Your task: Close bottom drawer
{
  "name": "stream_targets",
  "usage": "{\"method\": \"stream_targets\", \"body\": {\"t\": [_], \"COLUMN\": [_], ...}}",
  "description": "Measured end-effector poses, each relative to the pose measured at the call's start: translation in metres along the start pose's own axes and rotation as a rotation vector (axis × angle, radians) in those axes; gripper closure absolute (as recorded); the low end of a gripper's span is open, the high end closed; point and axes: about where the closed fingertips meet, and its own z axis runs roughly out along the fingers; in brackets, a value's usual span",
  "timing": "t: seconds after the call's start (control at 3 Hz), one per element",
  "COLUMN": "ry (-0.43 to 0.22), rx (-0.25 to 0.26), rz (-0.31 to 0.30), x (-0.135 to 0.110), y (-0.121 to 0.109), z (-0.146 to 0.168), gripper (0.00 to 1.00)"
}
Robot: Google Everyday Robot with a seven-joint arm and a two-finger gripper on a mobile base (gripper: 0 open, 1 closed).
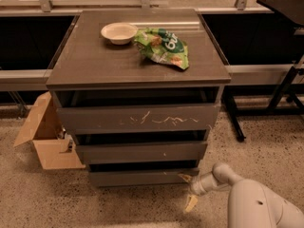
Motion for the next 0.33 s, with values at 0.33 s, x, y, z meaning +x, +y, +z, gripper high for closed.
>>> {"method": "stream_targets", "body": {"t": [0.33], "ry": [-0.017], "rx": [0.005], "rz": [-0.017], "x": [-0.0024], "y": [-0.0091], "z": [-0.0063], "gripper": [0.0]}}
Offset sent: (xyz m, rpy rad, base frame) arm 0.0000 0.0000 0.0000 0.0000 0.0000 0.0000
